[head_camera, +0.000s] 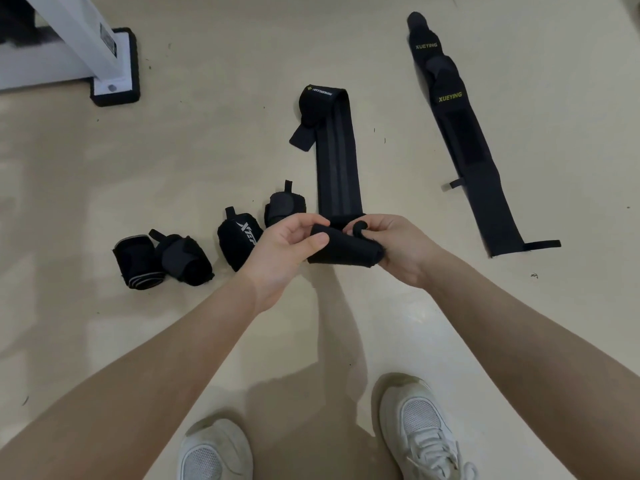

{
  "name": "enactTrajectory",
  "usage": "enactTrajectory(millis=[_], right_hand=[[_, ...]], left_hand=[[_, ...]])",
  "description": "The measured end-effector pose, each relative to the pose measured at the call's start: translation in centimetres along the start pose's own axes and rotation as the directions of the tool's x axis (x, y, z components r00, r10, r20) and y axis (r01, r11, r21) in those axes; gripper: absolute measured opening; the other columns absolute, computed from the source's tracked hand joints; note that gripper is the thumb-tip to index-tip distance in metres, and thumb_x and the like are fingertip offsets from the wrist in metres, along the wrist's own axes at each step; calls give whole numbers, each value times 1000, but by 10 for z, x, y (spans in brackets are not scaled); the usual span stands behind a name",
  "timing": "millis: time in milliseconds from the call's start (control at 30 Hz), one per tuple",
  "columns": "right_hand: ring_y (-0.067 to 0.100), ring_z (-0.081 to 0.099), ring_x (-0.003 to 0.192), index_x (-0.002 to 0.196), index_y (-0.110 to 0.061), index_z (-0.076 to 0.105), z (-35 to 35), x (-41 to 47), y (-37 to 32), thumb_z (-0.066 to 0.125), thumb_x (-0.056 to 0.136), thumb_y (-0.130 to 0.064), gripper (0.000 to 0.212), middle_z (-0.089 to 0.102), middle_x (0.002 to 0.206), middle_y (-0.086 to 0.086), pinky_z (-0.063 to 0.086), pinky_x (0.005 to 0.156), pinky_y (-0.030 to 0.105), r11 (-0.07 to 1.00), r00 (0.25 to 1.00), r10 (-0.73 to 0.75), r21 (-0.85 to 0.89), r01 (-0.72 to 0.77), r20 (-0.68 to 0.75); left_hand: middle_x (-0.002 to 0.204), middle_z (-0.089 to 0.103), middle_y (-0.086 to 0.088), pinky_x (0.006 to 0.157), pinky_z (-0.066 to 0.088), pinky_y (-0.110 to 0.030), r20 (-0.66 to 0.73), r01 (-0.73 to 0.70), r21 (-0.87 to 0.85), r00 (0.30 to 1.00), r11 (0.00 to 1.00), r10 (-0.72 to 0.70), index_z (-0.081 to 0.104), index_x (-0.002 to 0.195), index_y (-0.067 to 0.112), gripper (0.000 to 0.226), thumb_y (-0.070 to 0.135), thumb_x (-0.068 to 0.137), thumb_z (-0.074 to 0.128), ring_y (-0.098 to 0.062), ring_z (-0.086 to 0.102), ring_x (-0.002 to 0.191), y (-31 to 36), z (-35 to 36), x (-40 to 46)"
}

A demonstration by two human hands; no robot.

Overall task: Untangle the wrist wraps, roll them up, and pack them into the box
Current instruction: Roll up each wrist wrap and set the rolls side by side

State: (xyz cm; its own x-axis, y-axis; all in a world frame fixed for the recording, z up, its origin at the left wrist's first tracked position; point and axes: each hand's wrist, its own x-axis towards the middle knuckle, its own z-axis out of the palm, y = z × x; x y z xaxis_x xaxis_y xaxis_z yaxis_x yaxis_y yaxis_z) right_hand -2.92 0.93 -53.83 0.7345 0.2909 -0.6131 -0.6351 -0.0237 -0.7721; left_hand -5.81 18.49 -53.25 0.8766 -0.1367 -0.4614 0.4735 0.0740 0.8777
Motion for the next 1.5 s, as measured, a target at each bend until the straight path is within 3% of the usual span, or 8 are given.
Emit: enactTrajectory(millis=[267,467,667,800,1000,1133,1267,1500], right_hand=[[12,54,65,73,-9,54,-21,2,-8,58,87,1,18,54,67,2,48,60,17,964,959,230,-173,-201,167],[14,65,82,87,-3,69,-11,6,-23,44,85,16,31,70,84,5,53,85,22,909,914,329,-342,-238,239],[20,65,96,99,-2,70,-2,1,-19,57,88,0,17,69,101,13,50,94,27,931,941,244,-329,-160,234],[19,60,84,97,-16,66,6,5,-14,65,85,-4,17,67,92,10,48,83,30,895,973,173,-436,-92,150],[9,57,76,97,-11,63,16,-1,-6,64,88,-21,14,63,85,-2,45,72,21,874,996,51,-485,-9,74],[2,45,97,120,-17,59,11,-13,5,73,81,-19,41,47,109,-8,35,83,5,566,949,-237,-764,309,208],[9,44,92,120,-13,59,9,-16,20,73,79,-12,44,43,108,-3,33,77,2,420,898,-397,-833,361,189],[17,48,76,96,-12,54,5,-14,22,74,79,-14,27,56,86,-4,35,66,16,508,889,-449,-794,334,86]], left_hand=[[133,48,17,80,43,-8,182,-133,265,980,955,86,55,89,24,25,0,91,55,-6,61,87,-7,5,-5],[123,52,9,72,41,-5,272,-266,448,950,854,153,53,88,31,32,-1,89,58,8,60,78,-8,3,-11],[91,69,5,67,42,-7,133,-131,394,987,910,84,55,92,26,21,5,91,58,6,61,68,-13,-2,-14],[89,69,9,71,44,-11,83,-21,263,997,965,0,58,91,21,19,2,91,57,4,61,73,-20,-5,-14],[80,66,7,66,46,-16,-49,123,149,992,981,-117,57,93,18,11,8,94,54,-3,58,72,-25,-4,-11],[85,63,6,71,41,-22,-180,193,47,967,980,-182,58,91,24,9,17,94,55,-7,54,79,-23,0,-5],[93,60,7,70,37,-20,-203,239,12,952,971,-231,61,98,27,7,23,94,56,-7,51,85,-24,8,-4],[91,62,9,67,33,-16,-161,314,-8,937,949,-311,64,96,21,12,30,93,57,-4,51,86,-20,8,2]])
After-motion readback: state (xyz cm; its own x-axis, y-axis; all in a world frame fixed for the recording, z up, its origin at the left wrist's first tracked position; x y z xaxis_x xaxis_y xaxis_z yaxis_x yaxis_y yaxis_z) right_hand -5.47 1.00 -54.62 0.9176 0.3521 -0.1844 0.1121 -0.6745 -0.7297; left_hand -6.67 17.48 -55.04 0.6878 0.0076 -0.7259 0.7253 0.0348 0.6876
